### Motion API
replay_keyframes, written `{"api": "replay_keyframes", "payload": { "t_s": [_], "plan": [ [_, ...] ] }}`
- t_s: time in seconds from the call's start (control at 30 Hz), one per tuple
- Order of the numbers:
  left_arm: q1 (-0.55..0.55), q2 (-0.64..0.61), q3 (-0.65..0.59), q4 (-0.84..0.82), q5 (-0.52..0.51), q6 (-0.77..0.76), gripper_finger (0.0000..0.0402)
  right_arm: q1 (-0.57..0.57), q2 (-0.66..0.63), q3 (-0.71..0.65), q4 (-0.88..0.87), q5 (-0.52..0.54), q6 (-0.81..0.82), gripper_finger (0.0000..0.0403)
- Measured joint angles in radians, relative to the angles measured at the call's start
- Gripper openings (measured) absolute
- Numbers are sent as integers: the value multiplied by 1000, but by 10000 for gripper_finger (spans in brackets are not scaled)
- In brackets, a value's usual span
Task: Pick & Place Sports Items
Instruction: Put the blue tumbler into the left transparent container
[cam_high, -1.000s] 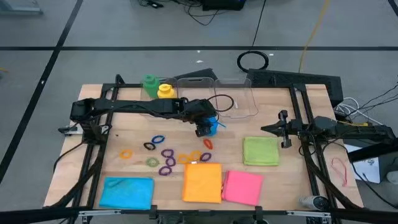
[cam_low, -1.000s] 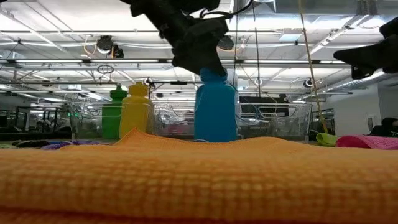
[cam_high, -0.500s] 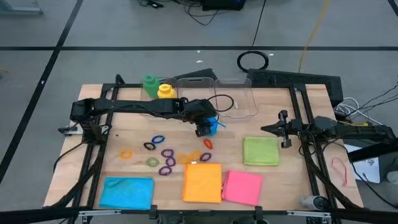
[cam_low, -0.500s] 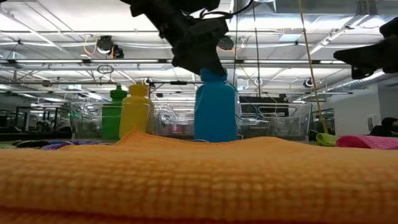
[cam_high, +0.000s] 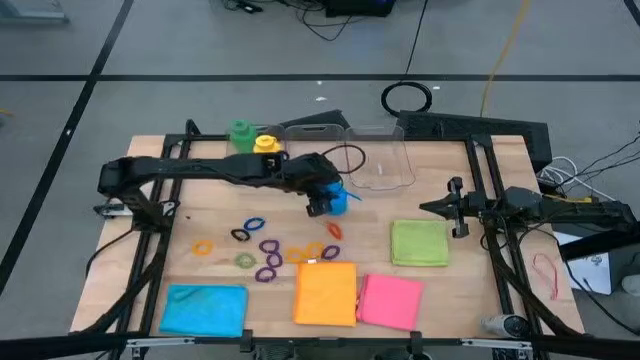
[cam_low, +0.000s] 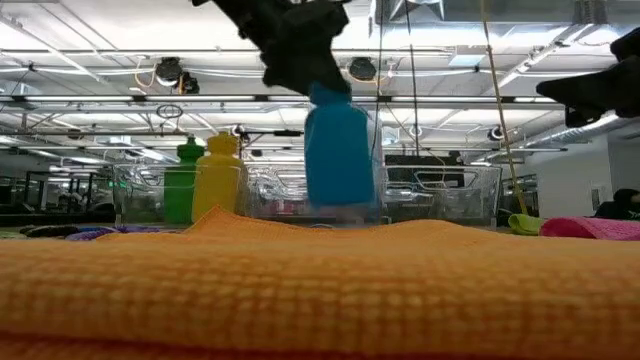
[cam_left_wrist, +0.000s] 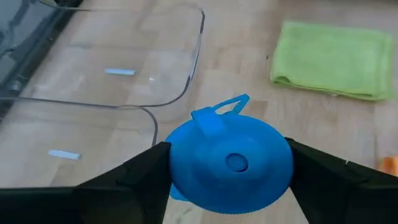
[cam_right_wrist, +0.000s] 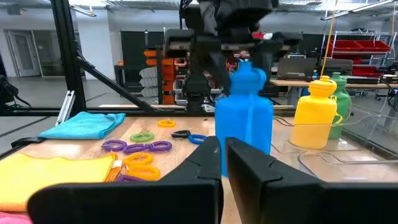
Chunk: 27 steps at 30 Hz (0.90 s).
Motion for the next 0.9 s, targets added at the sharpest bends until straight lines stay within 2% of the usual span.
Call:
{"api": "replay_keyframes", "payload": {
  "t_s": [0.43, 0.67, 0.9],
  "plan": [
    [0, -224, 0, -143, -21, -7, 216, 0, 0, 0, 0, 0, 0, 0],
    [1, -349, 0, -292, -221, -87, 216, 0, 0, 0, 0, 0, 0, 0],
    [3, -424, 0, -421, -365, -162, 216, 0, 0, 0, 0, 0, 0, 0]
  ]
}}
